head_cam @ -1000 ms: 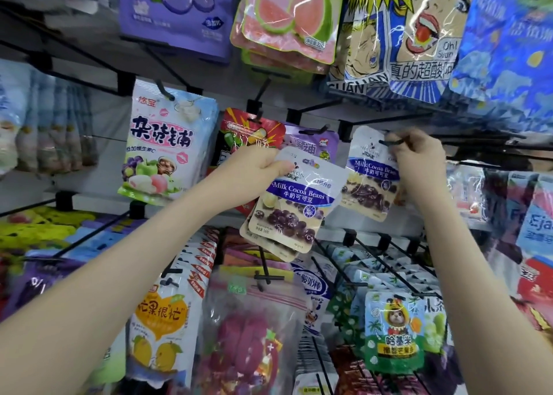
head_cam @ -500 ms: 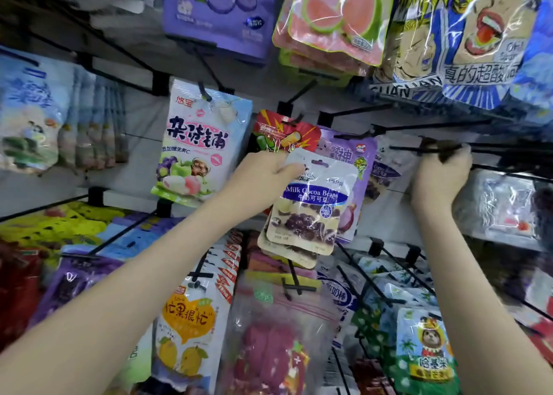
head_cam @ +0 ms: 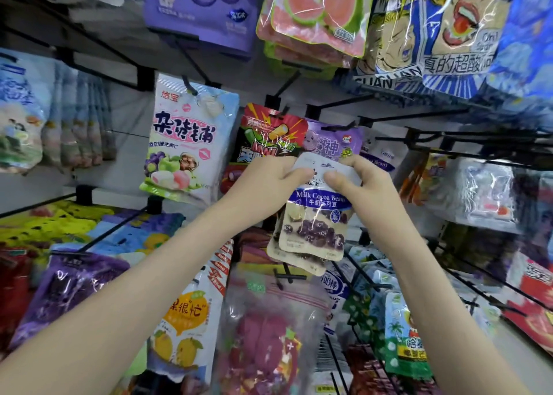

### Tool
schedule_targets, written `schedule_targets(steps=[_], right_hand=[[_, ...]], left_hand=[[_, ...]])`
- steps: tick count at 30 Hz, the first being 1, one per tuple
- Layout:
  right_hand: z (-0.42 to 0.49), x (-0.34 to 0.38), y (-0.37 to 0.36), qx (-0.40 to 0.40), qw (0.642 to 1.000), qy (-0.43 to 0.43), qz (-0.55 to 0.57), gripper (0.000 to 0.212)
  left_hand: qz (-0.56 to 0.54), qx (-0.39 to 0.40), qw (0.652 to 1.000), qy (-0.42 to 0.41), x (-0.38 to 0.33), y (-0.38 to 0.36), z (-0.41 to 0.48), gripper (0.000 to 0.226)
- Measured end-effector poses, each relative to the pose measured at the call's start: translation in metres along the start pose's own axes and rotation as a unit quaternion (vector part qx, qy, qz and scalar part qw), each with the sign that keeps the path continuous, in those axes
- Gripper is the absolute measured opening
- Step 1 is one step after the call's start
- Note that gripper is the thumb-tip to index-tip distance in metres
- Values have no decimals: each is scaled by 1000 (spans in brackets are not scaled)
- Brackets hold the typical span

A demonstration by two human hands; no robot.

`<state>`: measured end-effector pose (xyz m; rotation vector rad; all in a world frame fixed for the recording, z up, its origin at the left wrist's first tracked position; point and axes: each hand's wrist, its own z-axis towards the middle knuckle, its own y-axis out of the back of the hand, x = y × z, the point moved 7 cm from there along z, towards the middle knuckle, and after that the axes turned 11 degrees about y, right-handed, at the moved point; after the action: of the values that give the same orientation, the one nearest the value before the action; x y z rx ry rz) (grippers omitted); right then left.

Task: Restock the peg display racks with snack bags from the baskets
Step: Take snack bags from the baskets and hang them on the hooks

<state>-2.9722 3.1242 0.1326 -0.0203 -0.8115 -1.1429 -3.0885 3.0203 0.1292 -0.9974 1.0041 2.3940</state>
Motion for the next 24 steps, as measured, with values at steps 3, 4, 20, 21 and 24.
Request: schedule_targets(steps=[3, 4, 20, 21, 24], right_hand=[[-4, -2, -4, 12, 996, -14, 92, 6], [-4, -4, -4, 12, 993, -19, 112, 9], [-9, -7, 4, -61, 970, -27, 235, 19], [-9, -8, 4, -72, 966, -34, 248, 20], [-7, -11, 14, -123, 958, -40, 258, 16]], left_hand=[[-15, 49, 998, 24, 1, -3, -9, 33], [-31, 68, 997, 32, 2, -4, -12, 30], [-225, 118, 962, 103, 9, -6, -23, 13], [-224, 117, 962, 100, 8, -6, -23, 13], [-206, 88, 970, 98, 12, -2, -20, 14]])
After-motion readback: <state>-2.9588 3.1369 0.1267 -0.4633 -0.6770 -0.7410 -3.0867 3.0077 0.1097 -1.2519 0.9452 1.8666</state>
